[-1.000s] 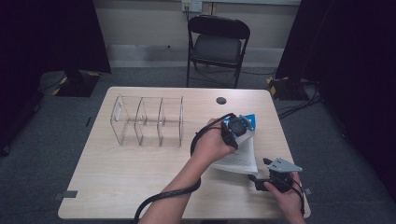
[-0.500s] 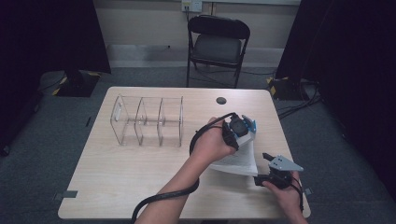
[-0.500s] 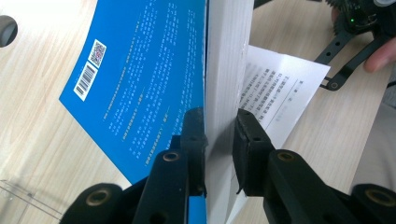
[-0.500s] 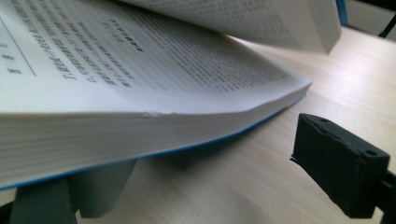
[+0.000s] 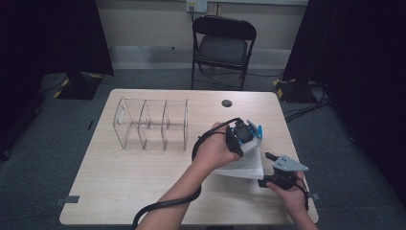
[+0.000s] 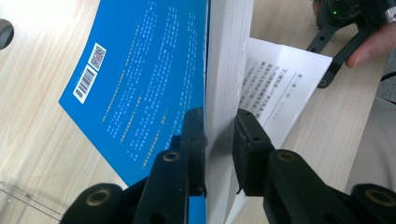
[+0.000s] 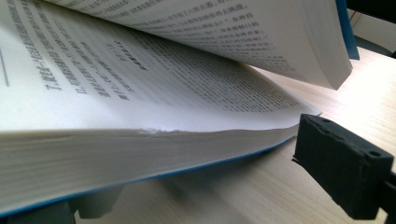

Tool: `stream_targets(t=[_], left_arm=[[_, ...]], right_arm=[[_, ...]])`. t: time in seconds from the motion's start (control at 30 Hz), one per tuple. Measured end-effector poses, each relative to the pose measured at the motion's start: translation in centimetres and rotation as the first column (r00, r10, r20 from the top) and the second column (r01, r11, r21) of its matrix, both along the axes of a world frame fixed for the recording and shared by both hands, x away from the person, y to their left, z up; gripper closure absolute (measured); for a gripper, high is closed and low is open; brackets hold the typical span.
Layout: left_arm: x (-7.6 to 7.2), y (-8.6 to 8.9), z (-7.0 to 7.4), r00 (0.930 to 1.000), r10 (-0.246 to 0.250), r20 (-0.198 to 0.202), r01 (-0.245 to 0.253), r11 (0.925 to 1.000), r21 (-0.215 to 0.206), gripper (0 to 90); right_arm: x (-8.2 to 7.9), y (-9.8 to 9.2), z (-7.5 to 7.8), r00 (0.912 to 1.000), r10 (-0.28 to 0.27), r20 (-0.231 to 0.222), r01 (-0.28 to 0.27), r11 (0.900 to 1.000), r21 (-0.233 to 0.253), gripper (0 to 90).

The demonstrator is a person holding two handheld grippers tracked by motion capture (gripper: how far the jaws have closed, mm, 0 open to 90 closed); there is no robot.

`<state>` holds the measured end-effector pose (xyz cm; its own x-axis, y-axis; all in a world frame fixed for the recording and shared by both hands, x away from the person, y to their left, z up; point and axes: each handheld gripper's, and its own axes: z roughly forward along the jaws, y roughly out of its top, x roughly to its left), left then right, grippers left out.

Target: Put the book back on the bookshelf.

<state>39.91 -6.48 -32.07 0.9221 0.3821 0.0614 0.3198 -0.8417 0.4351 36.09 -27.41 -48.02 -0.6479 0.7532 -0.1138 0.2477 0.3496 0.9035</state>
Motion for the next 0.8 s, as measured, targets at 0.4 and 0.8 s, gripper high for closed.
stream_targets(t=[0.4, 0.8], left_arm=[[-0.5, 0.5, 1.4, 0.9994, -0.033, 0.000, 0.033, 0.9989, -0.032, 76.1], [-1.0, 0.5, 2.2, 0.9990, -0.045, -0.004, 0.044, 0.9982, -0.040, 76.2]], right_arm=[[-0.2, 0.2, 1.4, 0.9974, 0.062, 0.036, -0.062, 0.998, -0.004, 11.5], [-0.3, 0.2, 2.2, 0.9935, 0.100, 0.055, -0.100, 0.995, 0.004, 10.3]])
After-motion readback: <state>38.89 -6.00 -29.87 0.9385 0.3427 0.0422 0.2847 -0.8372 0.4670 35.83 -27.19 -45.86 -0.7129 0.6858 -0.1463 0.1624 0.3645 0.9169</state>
